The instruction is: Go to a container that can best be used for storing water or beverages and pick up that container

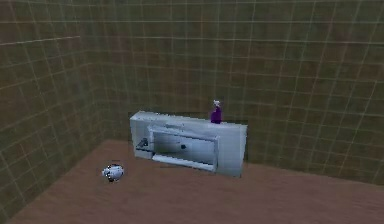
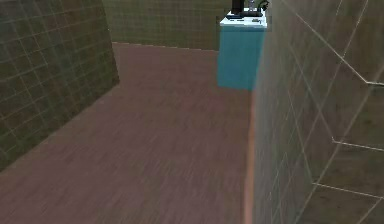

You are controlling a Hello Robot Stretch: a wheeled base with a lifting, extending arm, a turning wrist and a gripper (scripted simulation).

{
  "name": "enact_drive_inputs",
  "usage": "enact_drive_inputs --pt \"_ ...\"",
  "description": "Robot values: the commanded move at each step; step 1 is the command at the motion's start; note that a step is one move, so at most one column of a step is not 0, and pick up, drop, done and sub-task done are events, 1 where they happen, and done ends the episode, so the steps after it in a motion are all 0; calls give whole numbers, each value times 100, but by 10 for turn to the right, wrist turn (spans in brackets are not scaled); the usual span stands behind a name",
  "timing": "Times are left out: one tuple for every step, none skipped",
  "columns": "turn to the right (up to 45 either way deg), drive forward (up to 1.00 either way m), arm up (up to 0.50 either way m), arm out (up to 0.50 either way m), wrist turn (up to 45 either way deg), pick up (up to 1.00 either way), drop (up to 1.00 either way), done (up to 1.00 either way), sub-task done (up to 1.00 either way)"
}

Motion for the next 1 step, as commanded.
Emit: enact_drive_inputs --pt "330 0 0 0 0 0 0 0 0"
